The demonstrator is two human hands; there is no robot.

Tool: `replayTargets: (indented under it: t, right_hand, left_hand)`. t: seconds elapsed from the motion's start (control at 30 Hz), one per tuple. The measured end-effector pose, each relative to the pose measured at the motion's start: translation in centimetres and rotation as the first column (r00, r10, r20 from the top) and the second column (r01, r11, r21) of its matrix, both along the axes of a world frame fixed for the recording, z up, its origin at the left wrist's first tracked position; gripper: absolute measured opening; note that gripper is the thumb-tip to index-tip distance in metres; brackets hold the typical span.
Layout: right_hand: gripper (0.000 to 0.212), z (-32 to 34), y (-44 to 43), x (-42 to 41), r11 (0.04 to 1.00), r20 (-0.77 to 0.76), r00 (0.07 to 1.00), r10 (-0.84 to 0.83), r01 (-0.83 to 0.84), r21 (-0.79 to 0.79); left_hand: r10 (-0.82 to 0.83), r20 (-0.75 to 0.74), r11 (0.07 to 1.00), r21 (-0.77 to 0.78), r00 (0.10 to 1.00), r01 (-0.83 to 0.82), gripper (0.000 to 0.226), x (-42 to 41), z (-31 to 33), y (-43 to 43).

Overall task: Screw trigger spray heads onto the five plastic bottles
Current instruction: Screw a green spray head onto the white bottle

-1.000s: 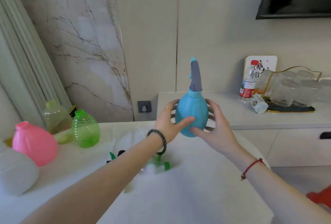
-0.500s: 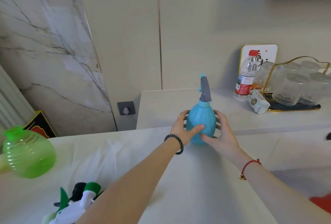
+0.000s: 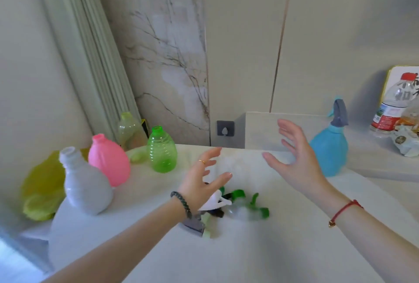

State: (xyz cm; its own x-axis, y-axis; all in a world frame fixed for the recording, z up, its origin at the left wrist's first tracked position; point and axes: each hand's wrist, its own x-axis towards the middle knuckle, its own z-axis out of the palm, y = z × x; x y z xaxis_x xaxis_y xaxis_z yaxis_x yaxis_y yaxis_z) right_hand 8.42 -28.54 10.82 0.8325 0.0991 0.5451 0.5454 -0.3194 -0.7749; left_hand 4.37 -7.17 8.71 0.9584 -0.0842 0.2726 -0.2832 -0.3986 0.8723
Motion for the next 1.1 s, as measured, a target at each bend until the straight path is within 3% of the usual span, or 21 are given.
replayTargets:
  t: [0.1, 0.23, 0.33, 0.43, 0.53, 0.63, 0.87, 0.97, 1.1]
  right_hand:
    - [0.070, 0.9, 6.7, -1.5, 0.982, -0.075, 0.979, 0.187, -0.190, -0.024]
    - [0.074, 0.2, 15.3, -3.4, 0.922, -0.176, 0.912, 0.370, -0.383, -0.050]
    - [0.080, -0.8, 21.3, -4.5, 0.880, -0.250, 0.865, 0.434, -0.467, -0.086]
    - [0.089, -1.9, 26.7, -5.0, 0.846, -0.335, 0.822, 0.460, -0.521, -0.117]
    - [0.094, -2.9, 30.8, -5.5, 0.834, -0.447, 0.782, 0.434, -0.536, -0.128]
    - [0.092, -3.5, 32.8, -6.0, 0.819, -0.493, 0.749, 0.444, -0.562, -0.115]
    - [0.075, -1.9, 28.6, -6.6, 0.795, -0.354, 0.803, 0.479, -0.568, -0.213]
    - [0.065, -0.7, 22.9, -5.8, 0.759, -0.318, 0.829, 0.460, -0.553, -0.344]
    - [0.061, -0.7, 14.6, -3.9, 0.683, -0.316, 0.923, 0.218, -0.376, -0.627]
  left_hand:
    - [0.162, 0.142, 0.985, 0.037, 0.976, -0.169, 0.045, -4.4, 0.5, 7.1]
    - [0.428, 0.283, 0.899, -0.034, 0.858, -0.437, 0.042, -8.4, 0.6, 15.0]
    - [0.598, 0.244, 0.801, -0.135, 0.764, -0.584, 0.052, -8.9, 0.6, 19.1]
    - [0.660, 0.112, 0.750, -0.154, 0.743, -0.643, 0.069, -7.8, 0.1, 21.5]
    - [0.637, -0.007, 0.763, -0.142, 0.771, -0.631, 0.076, -6.2, -1.1, 22.9]
    - [0.600, -0.097, 0.781, -0.146, 0.794, -0.608, 0.066, -5.2, -2.0, 23.1]
    - [0.549, 0.090, 0.836, -0.083, 0.831, -0.543, 0.042, -7.1, -1.0, 21.0]
    - [0.450, 0.112, 0.892, -0.091, 0.886, -0.442, 0.043, -8.2, 0.2, 18.3]
    - [0.239, 0.058, 0.956, -0.191, 0.969, -0.224, 0.052, -9.1, 1.2, 13.4]
